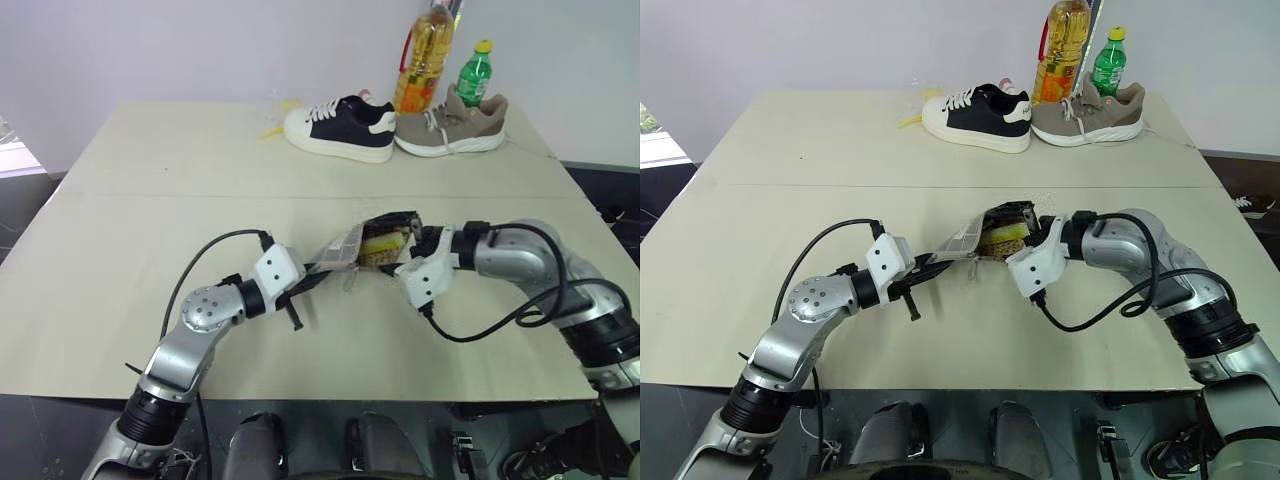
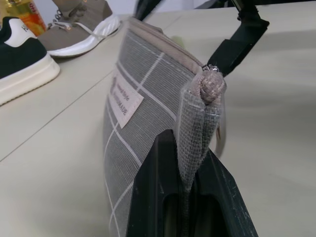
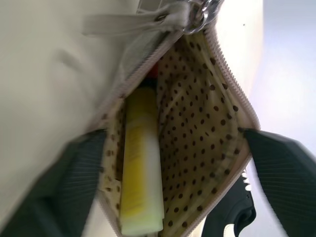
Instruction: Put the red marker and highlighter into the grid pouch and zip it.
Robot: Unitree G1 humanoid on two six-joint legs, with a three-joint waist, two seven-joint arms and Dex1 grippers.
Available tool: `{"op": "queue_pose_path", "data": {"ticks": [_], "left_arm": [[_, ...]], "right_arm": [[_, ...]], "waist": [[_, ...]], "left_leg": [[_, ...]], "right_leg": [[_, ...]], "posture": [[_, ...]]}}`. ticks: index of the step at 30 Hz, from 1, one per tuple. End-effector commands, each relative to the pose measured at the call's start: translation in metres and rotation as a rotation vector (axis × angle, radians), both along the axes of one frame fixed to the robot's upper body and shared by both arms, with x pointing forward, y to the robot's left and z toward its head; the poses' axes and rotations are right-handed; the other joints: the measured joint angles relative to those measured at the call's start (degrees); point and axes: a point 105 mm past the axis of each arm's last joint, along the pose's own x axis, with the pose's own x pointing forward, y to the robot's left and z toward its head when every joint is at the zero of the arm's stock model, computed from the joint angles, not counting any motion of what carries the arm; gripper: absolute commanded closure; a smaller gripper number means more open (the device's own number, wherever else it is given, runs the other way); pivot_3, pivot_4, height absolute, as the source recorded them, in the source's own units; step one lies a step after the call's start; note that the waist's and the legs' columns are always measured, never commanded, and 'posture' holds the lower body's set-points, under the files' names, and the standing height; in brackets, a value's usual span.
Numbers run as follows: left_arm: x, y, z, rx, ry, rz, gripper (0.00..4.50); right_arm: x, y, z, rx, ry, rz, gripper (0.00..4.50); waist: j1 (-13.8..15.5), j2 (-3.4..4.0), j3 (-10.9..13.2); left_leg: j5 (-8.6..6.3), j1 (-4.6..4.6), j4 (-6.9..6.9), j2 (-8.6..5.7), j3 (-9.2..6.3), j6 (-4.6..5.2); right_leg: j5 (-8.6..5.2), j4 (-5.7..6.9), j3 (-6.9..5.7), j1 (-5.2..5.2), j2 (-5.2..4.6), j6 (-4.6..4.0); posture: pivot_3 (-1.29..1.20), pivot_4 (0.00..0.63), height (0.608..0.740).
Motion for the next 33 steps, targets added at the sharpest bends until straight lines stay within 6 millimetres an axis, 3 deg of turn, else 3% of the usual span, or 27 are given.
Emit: {"op": "queue_pose_path", "data": {"ticks": [1,5,8,11,13,19,22,25,32,33], "left_arm": [[0.003,0.001,0.024,-0.103,-0.055,0.030,4.50],[0.014,0.008,0.037,-0.246,-0.035,0.101,4.50],[0.020,0.011,0.042,-0.328,-0.007,0.141,4.50],[0.029,0.013,0.048,-0.435,0.018,0.185,4.50],[0.033,0.012,0.051,-0.474,0.025,0.197,4.50],[0.035,0.009,0.053,-0.476,0.023,0.196,4.50],[0.034,0.007,0.052,-0.472,0.027,0.185,4.50],[0.032,0.005,0.050,-0.462,0.030,0.177,4.50],[0.030,0.006,0.046,-0.438,0.025,0.187,4.50],[0.030,0.007,0.045,-0.430,0.024,0.191,4.50]], "right_arm": [[0.013,-0.011,0.041,0.186,-0.015,-0.096,0.03],[0.026,-0.025,0.074,0.477,0.096,-0.233,0.03],[0.030,-0.033,0.089,0.767,0.331,-0.332,0.03],[0.018,-0.031,0.066,0.858,0.666,-0.431,0.03],[0.009,-0.017,0.052,0.934,0.846,-0.451,0.03],[-0.001,0.021,0.030,1.040,1.038,-0.496,0.03],[0.008,0.038,0.028,1.113,1.060,-0.518,0.03],[0.019,0.047,0.026,1.178,1.065,-0.571,0.87],[0.020,0.046,0.031,1.185,1.057,-0.574,4.40],[0.022,0.042,0.033,1.184,1.034,-0.583,4.46]], "waist": [[0.05,0.00,0.00],[0.05,0.00,0.00],[0.12,-0.01,0.00],[0.19,-0.01,-0.01],[0.18,-0.04,-0.03],[-0.11,-0.03,-0.04],[-0.04,-0.04,-0.05],[-0.03,-0.04,-0.05],[0.05,-0.05,-0.06],[0.03,-0.05,-0.06]], "left_leg": [[0.00,0.00,0.01,0.00,0.00,0.00],[0.00,0.00,0.05,0.01,-0.04,0.01],[-0.02,0.02,0.04,0.02,-0.07,0.04],[-0.20,0.01,0.04,0.03,-0.09,0.35],[-0.23,0.00,0.04,0.03,-0.12,0.41],[-0.24,-0.01,0.00,0.03,-0.13,0.42],[-0.24,-0.04,0.01,0.02,-0.13,0.42],[-0.24,-0.07,0.01,0.00,-0.12,0.42],[-0.24,-0.19,0.01,-0.07,-0.13,0.43],[-0.24,-0.18,0.00,-0.07,-0.13,0.43]], "right_leg": [[0.00,0.00,0.00,0.01,0.00,0.00],[0.01,0.03,0.00,0.04,-0.01,-0.01],[0.01,0.04,0.00,0.08,-0.01,-0.01],[0.01,0.03,0.00,0.09,-0.03,-0.01],[0.01,0.02,-0.01,0.09,-0.04,-0.02],[0.02,0.05,-0.01,0.02,-0.02,-0.03],[0.02,0.05,-0.01,0.01,-0.01,-0.03],[0.02,0.06,-0.01,-0.02,-0.01,-0.02],[0.02,0.00,-0.03,-0.06,-0.05,-0.02],[0.02,0.00,-0.03,-0.07,-0.04,-0.02]], "posture": [[0.00,0.150,0.713],[0.00,0.150,0.713],[0.00,0.150,0.713],[0.00,0.150,0.713],[0.00,0.150,0.713],[0.00,0.150,0.713],[0.00,0.150,0.713],[0.00,0.150,0.713],[0.00,0.150,0.713],[0.00,0.150,0.713]]}}
